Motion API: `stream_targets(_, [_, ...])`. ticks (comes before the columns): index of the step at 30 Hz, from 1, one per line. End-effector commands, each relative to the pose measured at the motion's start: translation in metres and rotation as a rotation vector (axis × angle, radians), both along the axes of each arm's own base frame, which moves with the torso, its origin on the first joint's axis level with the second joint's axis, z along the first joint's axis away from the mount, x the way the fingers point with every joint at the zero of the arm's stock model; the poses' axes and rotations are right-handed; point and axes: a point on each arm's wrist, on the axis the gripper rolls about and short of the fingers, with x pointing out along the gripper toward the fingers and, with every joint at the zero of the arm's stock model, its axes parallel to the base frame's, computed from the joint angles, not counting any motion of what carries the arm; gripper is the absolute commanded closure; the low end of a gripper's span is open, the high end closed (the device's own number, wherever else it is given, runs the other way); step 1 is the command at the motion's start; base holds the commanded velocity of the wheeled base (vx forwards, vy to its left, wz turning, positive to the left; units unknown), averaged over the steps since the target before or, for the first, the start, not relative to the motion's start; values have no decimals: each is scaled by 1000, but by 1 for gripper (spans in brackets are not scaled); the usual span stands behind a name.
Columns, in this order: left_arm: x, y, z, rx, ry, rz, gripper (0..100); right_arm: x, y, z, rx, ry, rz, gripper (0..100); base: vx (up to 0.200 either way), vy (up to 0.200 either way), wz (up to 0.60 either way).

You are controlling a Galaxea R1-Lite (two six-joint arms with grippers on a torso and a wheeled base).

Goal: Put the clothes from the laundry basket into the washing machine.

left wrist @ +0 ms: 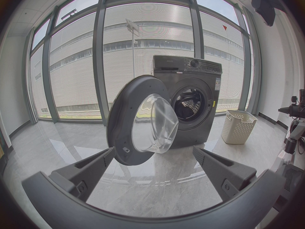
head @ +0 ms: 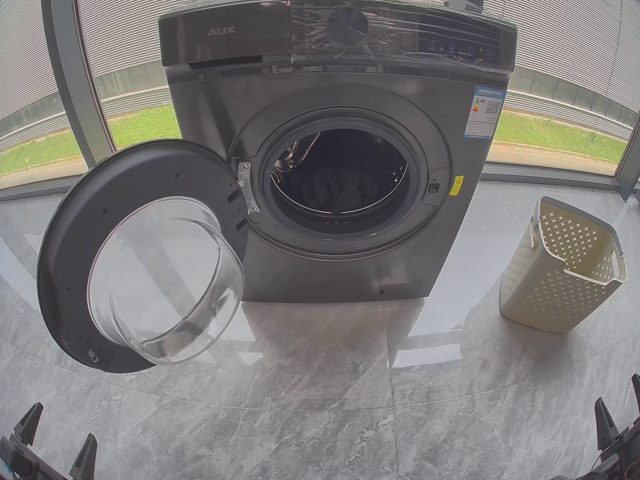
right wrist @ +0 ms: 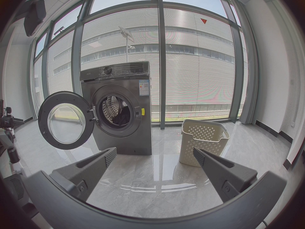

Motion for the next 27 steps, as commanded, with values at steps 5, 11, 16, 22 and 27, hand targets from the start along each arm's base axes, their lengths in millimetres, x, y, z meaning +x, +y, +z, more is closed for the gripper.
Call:
stream_targets(5, [0, 0, -5, 3, 5, -1, 0, 0, 0, -5, 0, 6, -1, 0, 0, 0, 0])
stream_targets(11, [0, 0, -5, 8, 4, -3, 0, 0, 0, -5, 0, 6, -1, 0, 0, 167, 0])
stream_targets(16, [0, 0, -5, 11, 4, -3, 0, 0, 0, -5, 2, 6, -1, 0, 0, 160, 0])
stream_targets(22, [0, 0, -5, 11, 4, -3, 0, 0, 0, -5, 2, 6, -6, 0, 0, 0, 0])
stream_targets(27, [0, 0, -5, 14, 4, -3, 0, 0, 0, -5, 3, 6, -12, 0, 0, 0, 120])
